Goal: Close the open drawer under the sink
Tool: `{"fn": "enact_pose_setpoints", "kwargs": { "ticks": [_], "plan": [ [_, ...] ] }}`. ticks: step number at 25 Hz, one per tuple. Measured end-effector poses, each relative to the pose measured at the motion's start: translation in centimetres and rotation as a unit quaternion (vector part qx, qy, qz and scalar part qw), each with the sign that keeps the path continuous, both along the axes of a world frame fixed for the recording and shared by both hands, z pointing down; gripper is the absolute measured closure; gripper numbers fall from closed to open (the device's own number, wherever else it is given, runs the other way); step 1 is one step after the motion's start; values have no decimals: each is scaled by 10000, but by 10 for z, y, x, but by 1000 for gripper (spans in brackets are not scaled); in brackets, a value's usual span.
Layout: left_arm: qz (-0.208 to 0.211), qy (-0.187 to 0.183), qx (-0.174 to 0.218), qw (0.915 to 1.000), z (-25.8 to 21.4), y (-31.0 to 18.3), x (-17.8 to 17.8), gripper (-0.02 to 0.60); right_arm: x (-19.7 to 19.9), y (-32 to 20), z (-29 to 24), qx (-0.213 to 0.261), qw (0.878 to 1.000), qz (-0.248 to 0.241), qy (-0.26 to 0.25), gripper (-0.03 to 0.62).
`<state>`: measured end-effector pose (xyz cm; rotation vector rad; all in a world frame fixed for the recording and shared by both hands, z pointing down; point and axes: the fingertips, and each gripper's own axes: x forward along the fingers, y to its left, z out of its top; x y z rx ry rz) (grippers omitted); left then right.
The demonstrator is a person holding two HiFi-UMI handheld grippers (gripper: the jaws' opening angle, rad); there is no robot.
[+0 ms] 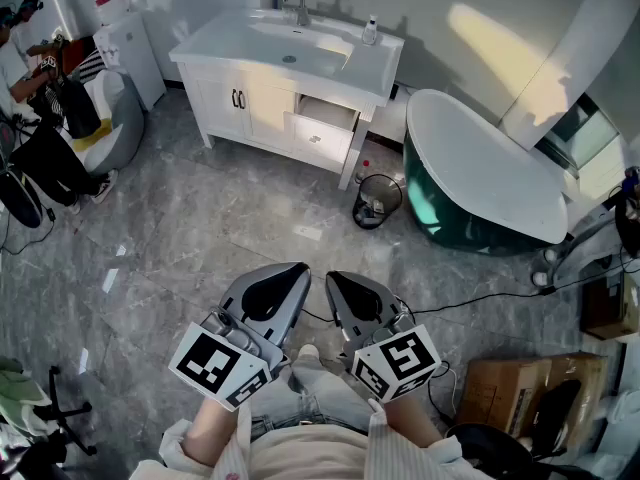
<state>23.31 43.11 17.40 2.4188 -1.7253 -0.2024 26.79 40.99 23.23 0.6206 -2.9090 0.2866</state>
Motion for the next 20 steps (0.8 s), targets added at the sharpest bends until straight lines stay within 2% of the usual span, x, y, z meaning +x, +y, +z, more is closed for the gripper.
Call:
{"fn": "enact_pose_setpoints", "kwargs": {
  "ticks": [9, 20],
  "plan": [
    [-136, -33, 5, 9999, 2, -11, 10, 566, 11, -10, -5, 109, 9999, -117, -48, 585],
    [-595, -60, -65, 9982, 5, -3, -8, 566, 6, -13, 1, -8, 9994, -328, -99, 585]
  ]
}}
